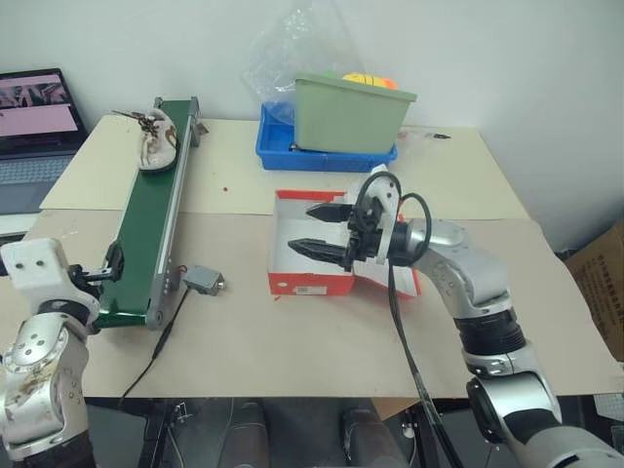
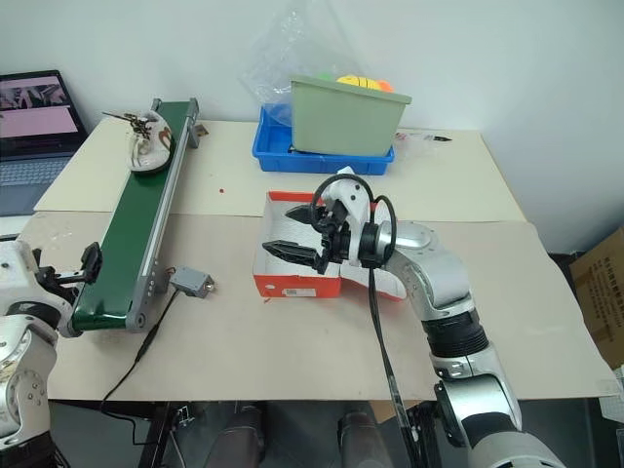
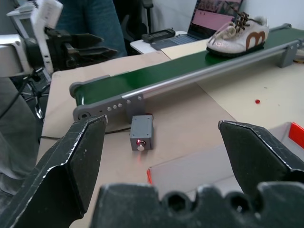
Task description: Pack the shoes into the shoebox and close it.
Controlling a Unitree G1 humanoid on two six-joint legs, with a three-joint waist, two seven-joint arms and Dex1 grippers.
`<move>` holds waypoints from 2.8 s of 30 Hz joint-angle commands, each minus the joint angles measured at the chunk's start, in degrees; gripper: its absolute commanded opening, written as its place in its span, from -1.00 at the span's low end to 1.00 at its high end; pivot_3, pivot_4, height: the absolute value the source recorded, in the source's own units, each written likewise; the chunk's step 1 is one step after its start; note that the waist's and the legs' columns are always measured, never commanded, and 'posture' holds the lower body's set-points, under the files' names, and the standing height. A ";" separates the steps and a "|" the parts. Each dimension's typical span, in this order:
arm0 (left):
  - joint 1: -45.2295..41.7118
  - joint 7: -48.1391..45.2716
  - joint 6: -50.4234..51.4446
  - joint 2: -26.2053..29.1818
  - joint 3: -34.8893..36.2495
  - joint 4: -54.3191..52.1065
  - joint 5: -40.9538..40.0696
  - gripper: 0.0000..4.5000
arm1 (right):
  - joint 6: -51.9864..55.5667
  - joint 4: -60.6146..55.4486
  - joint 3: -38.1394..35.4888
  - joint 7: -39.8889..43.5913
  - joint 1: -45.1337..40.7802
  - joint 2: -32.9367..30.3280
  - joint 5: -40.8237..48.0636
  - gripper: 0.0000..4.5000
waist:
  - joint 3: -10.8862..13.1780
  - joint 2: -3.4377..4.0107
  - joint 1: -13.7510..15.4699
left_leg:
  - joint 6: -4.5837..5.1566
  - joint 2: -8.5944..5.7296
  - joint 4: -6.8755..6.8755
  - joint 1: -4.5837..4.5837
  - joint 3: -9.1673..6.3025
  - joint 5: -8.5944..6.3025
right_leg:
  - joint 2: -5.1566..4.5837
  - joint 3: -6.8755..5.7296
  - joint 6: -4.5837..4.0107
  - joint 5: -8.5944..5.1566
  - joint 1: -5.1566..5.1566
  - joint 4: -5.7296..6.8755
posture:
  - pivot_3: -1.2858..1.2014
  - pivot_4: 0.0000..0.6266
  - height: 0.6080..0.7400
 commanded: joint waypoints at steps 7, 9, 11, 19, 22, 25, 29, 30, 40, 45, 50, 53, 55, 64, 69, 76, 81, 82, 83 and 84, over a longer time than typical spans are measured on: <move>-8.10 -2.68 -2.47 5.13 -1.51 12.75 1.13 1.00 | 2.31 -4.93 -0.89 -1.34 -0.77 0.26 1.92 0.97 | 0.00 -0.01 0.10 | 0.01 0.00 -0.02 0.00 0.00 0.01 | 0.00 -0.01 0.00 0.00 -0.02 0.01 | 0.03 -0.52 1.00; -11.47 -3.45 -2.37 6.31 -2.40 15.71 1.23 1.00 | 2.46 -5.12 -0.93 -1.52 -0.50 0.31 1.90 0.97 | 0.00 -0.02 0.34 | 0.00 0.00 -0.01 -0.01 0.00 0.01 | 0.00 -0.03 0.00 0.00 -0.02 0.01 | 0.03 -0.52 1.00; -13.46 -3.87 -1.84 7.05 -3.12 17.64 1.37 1.00 | 2.51 -5.30 -0.97 -1.66 -0.20 0.29 1.82 0.97 | -0.01 -0.02 0.24 | 0.00 0.00 -0.01 -0.01 0.00 0.01 | 0.00 -0.04 0.00 0.00 -0.01 -0.01 | 0.03 -0.52 1.00; -16.12 -4.38 0.82 7.26 -5.01 19.47 0.77 1.00 | 1.34 -5.28 -1.99 -2.66 1.66 -0.87 0.96 0.97 | -0.01 -0.02 -0.16 | 0.00 0.00 -0.10 -0.01 0.00 0.01 | 0.00 -0.02 0.00 0.00 -0.04 0.00 | 0.03 -0.52 1.00; -16.84 -4.15 1.39 7.18 -5.24 19.18 0.84 1.00 | 1.10 -4.93 -2.50 -2.95 1.72 -1.49 0.79 0.97 | -0.01 -0.02 -0.03 | 0.00 0.00 -0.09 -0.01 0.00 0.01 | 0.00 -0.02 0.00 0.00 -0.03 0.01 | 0.03 -0.52 1.00; -17.52 -3.56 1.60 6.92 -4.76 19.13 0.76 1.00 | 0.72 -4.32 -3.04 -3.29 1.64 -2.31 0.31 0.97 | -0.01 -0.02 -0.02 | 0.00 0.00 -0.08 -0.01 0.00 0.01 | 0.00 -0.03 0.00 0.00 -0.02 0.01 | 0.03 -0.52 1.00; -17.60 -2.63 3.46 5.88 -3.28 19.80 -0.81 1.00 | 1.09 -4.20 -3.95 -4.05 1.01 -3.15 0.49 0.97 | -0.01 -0.03 -0.01 | 0.00 0.00 -0.08 -0.01 0.00 0.01 | 0.00 -0.02 0.00 0.00 -0.02 0.00 | 0.03 -0.52 1.00; -17.46 -1.97 5.02 5.23 -2.30 20.64 -1.94 1.00 | 1.43 -4.45 -4.08 -4.26 0.82 -3.31 0.59 0.97 | -0.01 -0.03 -0.01 | 0.00 0.00 -0.08 -0.01 0.00 0.01 | 0.00 -0.02 0.00 0.00 -0.02 0.00 | 0.03 -0.52 1.00; -14.37 -3.01 17.53 4.07 -2.89 21.50 -7.00 0.04 | 1.75 -5.40 -3.86 -5.66 0.10 -4.60 0.34 1.00 | -0.05 0.05 0.54 | 0.00 -0.02 -0.06 0.08 -0.01 0.01 | -0.02 -0.03 0.01 0.00 0.07 0.04 | 0.03 -0.52 1.00; -16.63 -2.62 15.42 2.83 -1.77 20.03 -8.37 -0.51 | 1.45 -5.52 -3.64 -5.73 0.37 -5.13 0.40 1.00 | -0.05 0.06 1.74 | -0.12 -0.02 -0.04 0.18 0.00 0.02 | -0.02 -0.05 0.04 0.01 0.13 0.04 | 0.03 -0.52 1.00; -19.68 -3.55 8.93 1.34 -0.83 16.35 -9.38 -0.60 | 1.68 -5.77 -3.47 -5.75 0.53 -5.14 0.59 1.00 | -0.03 -0.01 2.10 | -0.31 -0.02 0.01 0.05 0.00 -0.04 | -0.02 -0.07 0.06 0.05 0.10 0.02 | 0.03 -0.52 1.00; -20.86 -5.59 7.42 0.59 -2.24 12.12 -11.36 -0.60 | 1.95 -5.86 -3.45 -5.89 0.55 -5.00 0.76 1.00 | 0.00 -0.08 1.59 | -0.08 -0.01 0.00 -0.09 0.00 0.11 | -0.01 -0.06 0.05 0.06 0.01 -0.01 | 0.03 -0.52 1.00; -22.23 -6.41 6.66 -0.60 -3.65 8.00 -13.74 -0.60 | 2.05 -5.63 -3.76 -6.22 0.53 -4.75 0.95 1.00 | 0.00 -0.08 1.50 | -0.07 -0.01 -0.04 -0.11 0.00 0.11 | -0.01 -0.06 0.04 0.06 0.00 -0.04 | 0.03 -0.52 1.00; -21.82 -7.47 10.58 -6.55 -13.24 -3.92 -22.33 -0.60 | 15.88 -1.13 -15.32 -13.61 -2.24 0.33 14.55 1.00 | 0.00 -0.08 1.22 | -0.05 -0.01 -0.01 -0.11 -0.01 0.10 | -0.01 -0.04 0.04 0.05 0.05 -0.02 | 0.03 -0.52 1.00; -21.35 -5.14 9.51 -9.19 -16.63 -4.66 -22.00 -0.60 | 22.44 -1.36 -16.95 -16.94 -2.44 1.46 19.38 1.00 | 0.00 -0.07 0.42 | -0.04 -0.01 -0.01 -0.09 -0.01 0.10 | 0.01 -0.01 0.04 0.05 0.04 -0.01 | 0.03 -0.52 1.00; -20.95 -1.14 9.37 -15.70 -20.41 -5.66 -22.72 -0.60 | 22.21 -3.16 -13.51 -18.17 -0.45 1.47 17.76 1.00 | 0.00 -0.07 0.07 | -0.02 -0.02 0.01 -0.10 -0.01 0.09 | 0.00 0.00 0.05 0.04 0.05 -0.03 | 0.03 -0.52 1.00; -19.20 -0.51 7.56 -19.34 -24.38 -6.22 -20.84 -0.60 | 22.84 -3.12 -13.59 -19.52 -0.37 2.30 18.84 1.00 | 0.00 -0.07 0.06 | -0.02 -0.02 0.04 -0.10 -0.01 0.09 | 0.00 0.00 0.05 0.04 0.06 -0.02 | 0.03 -0.52 1.00; -19.14 -0.31 7.37 -19.66 -24.50 -6.20 -20.81 -0.60 | 22.90 -3.10 -13.54 -19.66 -0.36 2.28 18.88 1.00 | 0.00 -0.07 0.06 | -0.02 -0.02 0.03 -0.10 -0.01 0.09 | 0.00 0.00 0.05 0.04 0.06 -0.02 | 0.03 -0.52 1.00; -19.11 -0.17 7.24 -19.90 -24.62 -6.24 -20.81 -0.60 | 22.95 -3.11 -13.51 -19.77 -0.37 2.26 18.95 1.00 | 0.00 -0.07 0.06 | -0.02 -0.02 0.03 -0.10 -0.01 0.09 | 0.00 0.00 0.05 0.04 0.05 -0.02 | 0.03 -0.52 1.00; -19.03 -0.08 7.19 -20.22 -24.78 -6.35 -21.03 -0.60 | 22.98 -2.89 -13.63 -20.09 -0.46 2.38 18.99 1.00 | 0.00 -0.07 0.06 | -0.02 -0.02 0.03 -0.10 -0.01 0.09 | 0.01 0.00 0.05 0.04 0.05 -0.02 | 0.03 -0.52 1.00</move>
